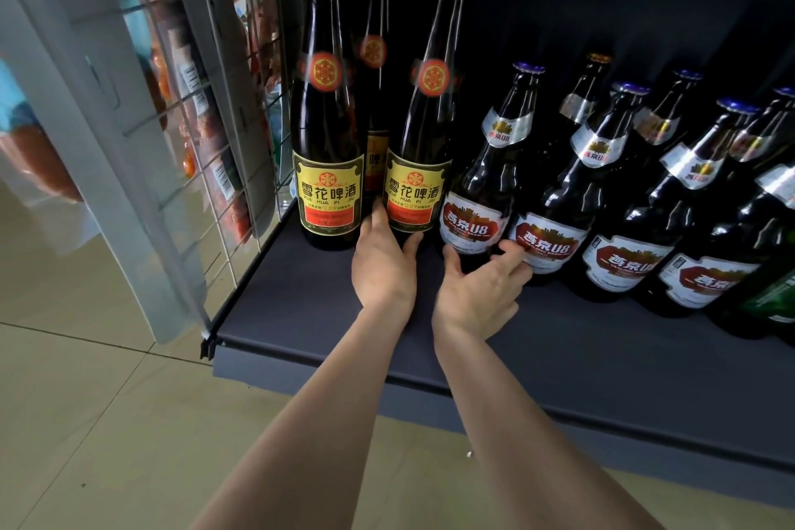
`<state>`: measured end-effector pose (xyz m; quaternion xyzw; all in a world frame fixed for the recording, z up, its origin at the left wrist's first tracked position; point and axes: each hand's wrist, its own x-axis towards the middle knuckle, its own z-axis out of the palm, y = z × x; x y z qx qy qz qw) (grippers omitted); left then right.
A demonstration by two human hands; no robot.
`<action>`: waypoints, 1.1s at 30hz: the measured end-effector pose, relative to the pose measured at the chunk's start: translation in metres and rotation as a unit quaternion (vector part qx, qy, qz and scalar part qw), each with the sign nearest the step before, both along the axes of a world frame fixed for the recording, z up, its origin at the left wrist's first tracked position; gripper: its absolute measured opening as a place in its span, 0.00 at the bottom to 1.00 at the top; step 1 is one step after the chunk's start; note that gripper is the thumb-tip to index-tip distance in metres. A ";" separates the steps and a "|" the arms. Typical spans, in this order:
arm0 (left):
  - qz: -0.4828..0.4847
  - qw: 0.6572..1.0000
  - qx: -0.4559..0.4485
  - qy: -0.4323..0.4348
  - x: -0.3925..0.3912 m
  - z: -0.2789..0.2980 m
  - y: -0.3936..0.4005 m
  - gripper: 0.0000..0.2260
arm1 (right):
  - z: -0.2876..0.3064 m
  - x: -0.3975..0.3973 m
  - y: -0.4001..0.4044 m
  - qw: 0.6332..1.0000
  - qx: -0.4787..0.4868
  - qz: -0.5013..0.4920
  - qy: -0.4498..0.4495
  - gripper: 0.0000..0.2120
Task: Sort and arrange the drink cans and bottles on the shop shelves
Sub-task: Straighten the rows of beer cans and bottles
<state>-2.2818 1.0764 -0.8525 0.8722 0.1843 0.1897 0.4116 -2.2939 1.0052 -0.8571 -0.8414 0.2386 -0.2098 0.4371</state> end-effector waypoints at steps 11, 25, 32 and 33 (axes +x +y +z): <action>0.017 0.997 -0.075 0.006 0.010 0.004 -0.010 0.36 | -0.004 -0.001 0.004 0.999 -0.030 -0.015 -0.004 0.25; 0.004 0.999 -0.044 -0.026 -0.009 0.002 -0.007 0.35 | -0.002 -0.003 0.004 0.999 -0.025 -0.026 0.001 0.23; 0.005 0.999 -0.040 -0.029 -0.017 0.002 -0.008 0.34 | -0.002 -0.006 0.004 0.999 -0.015 -0.025 -0.018 0.21; 0.003 0.999 -0.040 -0.027 -0.018 0.002 -0.008 0.34 | -0.002 -0.006 0.004 0.999 -0.017 -0.026 -0.018 0.21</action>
